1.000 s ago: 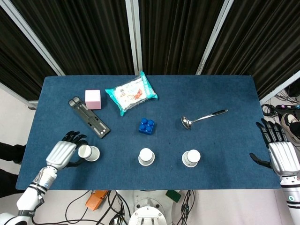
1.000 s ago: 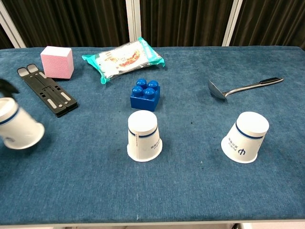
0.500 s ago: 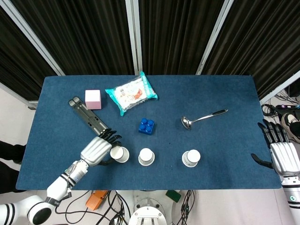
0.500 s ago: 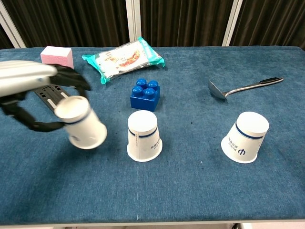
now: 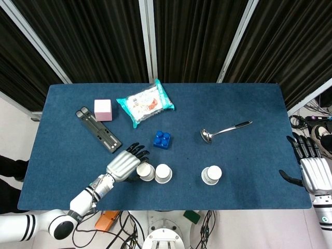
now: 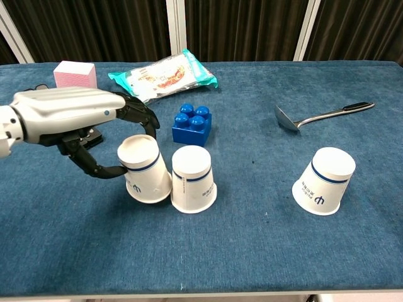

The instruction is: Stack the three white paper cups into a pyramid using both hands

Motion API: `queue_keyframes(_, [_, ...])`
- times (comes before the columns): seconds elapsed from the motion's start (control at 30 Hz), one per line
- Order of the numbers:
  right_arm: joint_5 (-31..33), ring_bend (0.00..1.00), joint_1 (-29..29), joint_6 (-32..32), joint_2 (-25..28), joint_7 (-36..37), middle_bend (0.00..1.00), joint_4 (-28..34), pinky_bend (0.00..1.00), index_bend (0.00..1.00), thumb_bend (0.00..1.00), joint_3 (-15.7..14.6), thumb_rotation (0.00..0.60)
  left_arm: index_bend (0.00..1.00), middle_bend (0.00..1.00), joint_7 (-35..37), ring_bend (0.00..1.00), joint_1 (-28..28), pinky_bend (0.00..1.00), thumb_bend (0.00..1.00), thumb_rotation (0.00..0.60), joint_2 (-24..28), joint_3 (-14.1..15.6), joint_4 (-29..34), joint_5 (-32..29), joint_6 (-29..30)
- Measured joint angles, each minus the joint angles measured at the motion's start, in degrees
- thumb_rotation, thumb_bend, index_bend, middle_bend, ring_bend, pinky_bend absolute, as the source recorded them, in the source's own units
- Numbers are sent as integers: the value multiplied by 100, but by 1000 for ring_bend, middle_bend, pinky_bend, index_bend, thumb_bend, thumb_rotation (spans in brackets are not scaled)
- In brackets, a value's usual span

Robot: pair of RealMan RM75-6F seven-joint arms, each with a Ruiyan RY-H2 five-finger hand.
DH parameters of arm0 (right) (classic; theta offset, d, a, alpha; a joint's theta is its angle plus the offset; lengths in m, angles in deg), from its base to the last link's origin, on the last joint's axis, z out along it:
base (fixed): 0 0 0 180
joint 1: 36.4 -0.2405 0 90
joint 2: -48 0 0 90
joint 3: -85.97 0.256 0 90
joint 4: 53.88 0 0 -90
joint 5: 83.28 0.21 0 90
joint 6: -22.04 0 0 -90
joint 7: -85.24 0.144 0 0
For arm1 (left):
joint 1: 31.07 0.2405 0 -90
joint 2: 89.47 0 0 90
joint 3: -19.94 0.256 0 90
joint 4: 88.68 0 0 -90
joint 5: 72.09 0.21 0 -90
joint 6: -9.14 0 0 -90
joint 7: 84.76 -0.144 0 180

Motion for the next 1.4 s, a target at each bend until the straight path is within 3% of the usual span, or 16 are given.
queue_keyframes(0.43, [4, 0, 8, 5, -11, 13, 0, -13, 0, 0, 313, -8, 600, 378, 161, -216, 79, -171, 15, 368, 592, -59, 180, 10, -291, 137])
queue_keyframes(0.8, [-3, 0, 4, 23, -10, -1, 0, -13, 0, 0, 312, -15, 600, 221, 139, -248, 72, -248, 15, 278, 579, -91, 301, 10, -412, 229])
queue_keyframes(1.0, [-83, 0, -41, 115, 3, -6, 0, 38, 0, 0, 313, -60, 600, 205, 137, -257, 70, -264, 15, 269, 578, -65, 375, 48, -401, 288])
queue_keyframes(1.2, [-402, 0, -264, 571, 32, 47, 0, 170, 0, 0, 312, -250, 600, 193, 137, -239, 71, -188, 15, 266, 579, 61, 417, 186, -258, 547])
queue_keyframes(1.4, [-904, 0, -838, 1486, 23, 37, 0, 408, 0, 1, 313, -472, 600, 190, 137, -73, 70, 139, 15, 253, 582, 253, 489, 228, 85, 1194])
